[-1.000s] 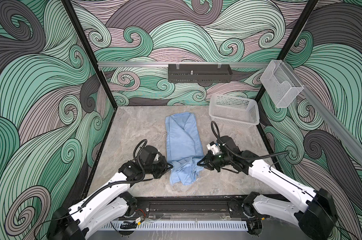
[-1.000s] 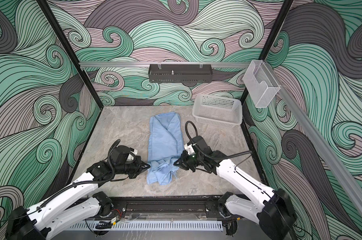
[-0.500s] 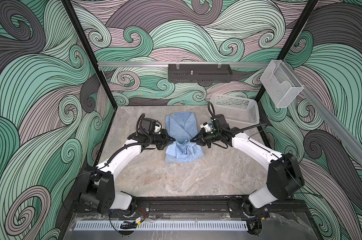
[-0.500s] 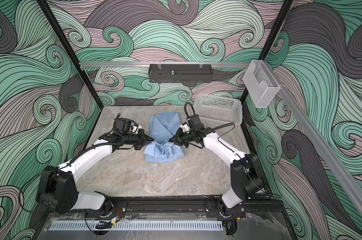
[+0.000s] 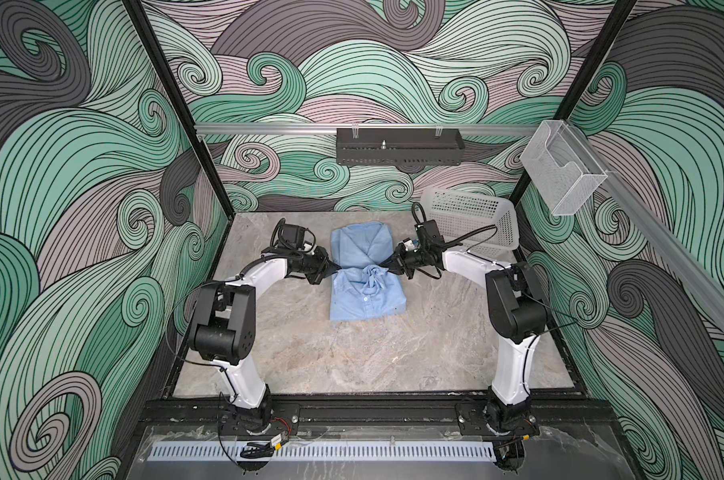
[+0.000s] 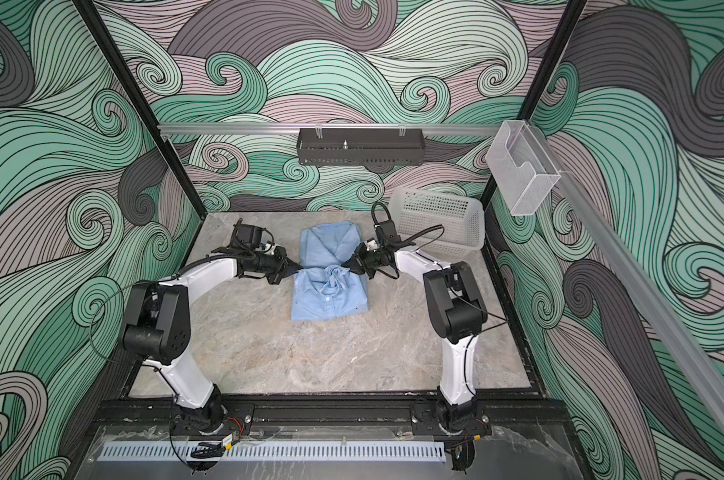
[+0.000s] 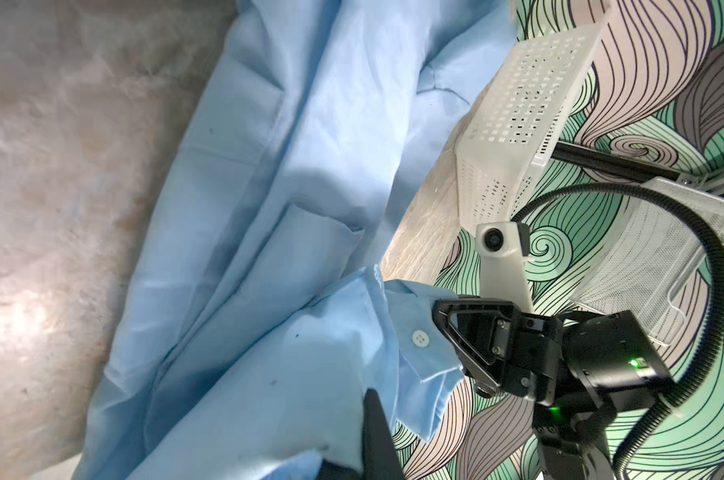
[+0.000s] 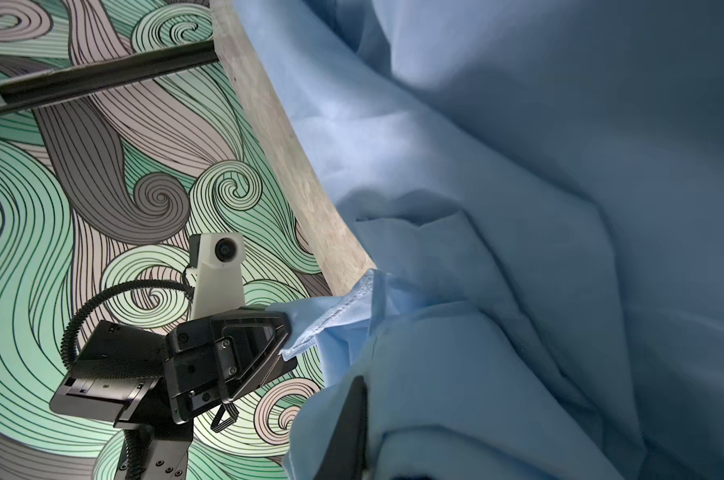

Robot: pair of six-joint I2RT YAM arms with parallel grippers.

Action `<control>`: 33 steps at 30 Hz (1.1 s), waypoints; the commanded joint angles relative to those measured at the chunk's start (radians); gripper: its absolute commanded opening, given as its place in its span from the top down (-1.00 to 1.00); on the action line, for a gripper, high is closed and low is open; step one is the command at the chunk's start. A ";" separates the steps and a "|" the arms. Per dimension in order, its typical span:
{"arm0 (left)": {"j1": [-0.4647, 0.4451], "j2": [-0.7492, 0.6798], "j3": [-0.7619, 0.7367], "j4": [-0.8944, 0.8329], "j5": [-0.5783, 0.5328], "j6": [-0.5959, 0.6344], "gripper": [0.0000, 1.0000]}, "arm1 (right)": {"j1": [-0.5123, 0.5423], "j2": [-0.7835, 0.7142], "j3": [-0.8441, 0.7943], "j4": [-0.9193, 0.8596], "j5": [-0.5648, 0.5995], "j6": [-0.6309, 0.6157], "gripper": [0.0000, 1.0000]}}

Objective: Fold and stack the long sleeve shirts

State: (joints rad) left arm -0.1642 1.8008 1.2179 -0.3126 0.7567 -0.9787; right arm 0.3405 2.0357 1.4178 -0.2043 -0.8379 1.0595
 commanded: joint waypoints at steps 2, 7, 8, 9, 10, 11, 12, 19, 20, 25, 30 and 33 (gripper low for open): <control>0.007 0.093 0.062 -0.016 0.037 0.025 0.75 | -0.017 0.059 0.059 0.010 0.010 0.006 0.72; 0.014 0.134 0.091 -0.014 0.043 0.020 0.34 | -0.025 0.104 0.074 -0.008 0.031 -0.007 0.41; 0.017 0.132 0.094 -0.015 0.044 0.019 0.29 | -0.027 0.105 0.075 -0.008 0.034 -0.010 0.38; 0.021 0.128 0.100 -0.015 0.043 0.019 0.26 | -0.028 0.103 0.080 -0.016 0.040 -0.016 0.33; 0.027 0.121 0.106 -0.017 0.045 0.018 0.22 | -0.031 0.099 0.087 -0.031 0.048 -0.024 0.24; 0.032 0.114 0.113 -0.018 0.047 0.018 0.17 | -0.032 0.093 0.091 -0.041 0.055 -0.032 0.17; 0.036 0.102 0.120 -0.025 0.047 0.020 0.07 | -0.034 0.082 0.095 -0.051 0.062 -0.042 0.10; 0.057 -0.008 0.150 -0.162 0.036 0.097 -0.31 | -0.051 -0.054 0.104 -0.196 0.158 -0.142 -0.42; 0.061 -0.024 0.140 -0.170 0.032 0.101 -0.36 | -0.050 -0.072 0.106 -0.215 0.173 -0.159 -0.46; 0.065 -0.125 0.084 -0.246 0.005 0.168 -0.36 | -0.039 -0.164 0.087 -0.326 0.220 -0.255 -0.49; 0.048 -0.213 -0.018 -0.319 -0.021 0.238 -0.31 | 0.009 -0.213 0.047 -0.428 0.259 -0.377 -0.42; 0.022 -0.224 -0.095 -0.286 -0.035 0.232 -0.29 | 0.041 -0.191 0.032 -0.438 0.254 -0.416 -0.30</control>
State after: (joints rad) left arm -0.1204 1.5826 1.1648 -0.5564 0.7509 -0.7872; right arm 0.3511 1.8225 1.4780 -0.5571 -0.6140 0.7303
